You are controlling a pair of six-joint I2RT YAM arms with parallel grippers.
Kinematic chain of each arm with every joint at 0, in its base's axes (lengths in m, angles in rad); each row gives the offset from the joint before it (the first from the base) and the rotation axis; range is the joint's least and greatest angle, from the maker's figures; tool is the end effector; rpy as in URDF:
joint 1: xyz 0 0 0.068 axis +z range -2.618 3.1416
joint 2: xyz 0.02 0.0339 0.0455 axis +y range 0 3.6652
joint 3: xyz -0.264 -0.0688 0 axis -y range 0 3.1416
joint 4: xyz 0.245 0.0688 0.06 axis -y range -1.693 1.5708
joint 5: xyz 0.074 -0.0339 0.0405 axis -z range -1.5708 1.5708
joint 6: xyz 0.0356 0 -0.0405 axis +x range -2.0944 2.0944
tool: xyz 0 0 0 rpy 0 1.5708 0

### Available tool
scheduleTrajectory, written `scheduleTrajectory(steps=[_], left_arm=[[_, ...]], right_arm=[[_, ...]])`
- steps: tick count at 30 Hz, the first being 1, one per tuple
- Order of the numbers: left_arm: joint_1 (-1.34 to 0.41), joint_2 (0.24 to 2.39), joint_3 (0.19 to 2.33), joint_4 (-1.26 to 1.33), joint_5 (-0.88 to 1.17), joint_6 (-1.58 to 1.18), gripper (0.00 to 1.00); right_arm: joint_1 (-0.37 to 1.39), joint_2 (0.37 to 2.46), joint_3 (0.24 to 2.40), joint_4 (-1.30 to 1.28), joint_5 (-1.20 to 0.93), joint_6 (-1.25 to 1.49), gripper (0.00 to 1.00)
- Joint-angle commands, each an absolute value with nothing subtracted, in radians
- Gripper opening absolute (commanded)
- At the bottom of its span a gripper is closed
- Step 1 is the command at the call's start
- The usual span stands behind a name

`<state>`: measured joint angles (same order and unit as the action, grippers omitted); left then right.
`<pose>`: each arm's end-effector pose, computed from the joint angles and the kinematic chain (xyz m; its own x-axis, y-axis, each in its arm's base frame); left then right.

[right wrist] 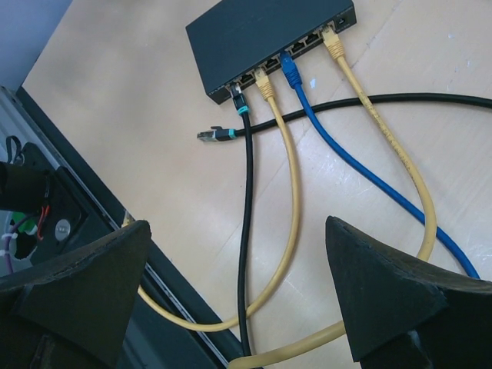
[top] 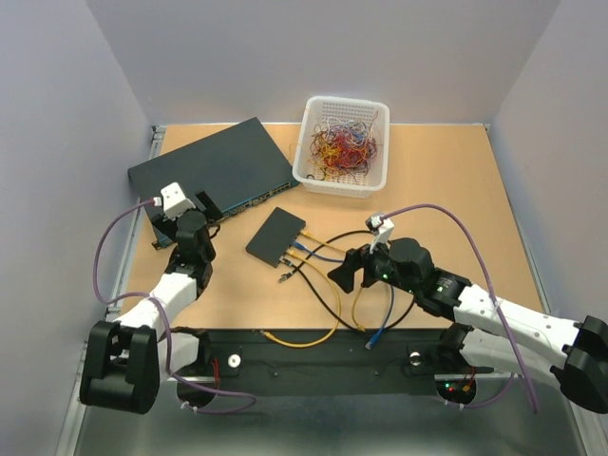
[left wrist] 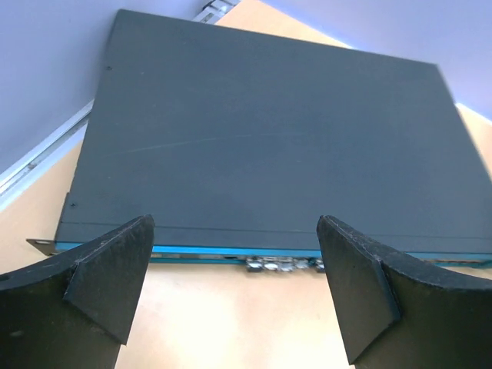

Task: Insert the plug into the switch port

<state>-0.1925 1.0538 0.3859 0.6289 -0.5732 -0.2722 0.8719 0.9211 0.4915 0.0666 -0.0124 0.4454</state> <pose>0.2224 -0.0237 0.2343 0.0629 -0.2424 -0.9681 -0.3678 0.8962 -0.2483 0.1351 0.1614 0.2373 -0.5392 0.0280 -0.8417 -0.5991 0.6897 0.4067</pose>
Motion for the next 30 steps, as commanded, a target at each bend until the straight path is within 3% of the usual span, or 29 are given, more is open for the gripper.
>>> scheduleTrajectory(steps=[1,8,18,30], left_arm=[[-0.137,1.098,0.407,0.779,-0.491,-0.221,0.99],[-0.052,1.227,0.298,1.070,-0.390,-0.221,0.99],[-0.037,1.331,0.374,1.094,-0.397,-0.149,0.99],[-0.061,1.409,0.285,1.427,-0.360,-0.006,0.99]], right_arm=[[0.879,0.919,0.503,0.075,-0.025,0.451,1.00],[0.877,0.922,0.494,0.074,-0.026,0.443,1.00],[0.879,0.945,0.495,0.075,-0.032,0.434,1.00],[0.877,1.057,0.523,0.098,-0.052,0.414,1.00]])
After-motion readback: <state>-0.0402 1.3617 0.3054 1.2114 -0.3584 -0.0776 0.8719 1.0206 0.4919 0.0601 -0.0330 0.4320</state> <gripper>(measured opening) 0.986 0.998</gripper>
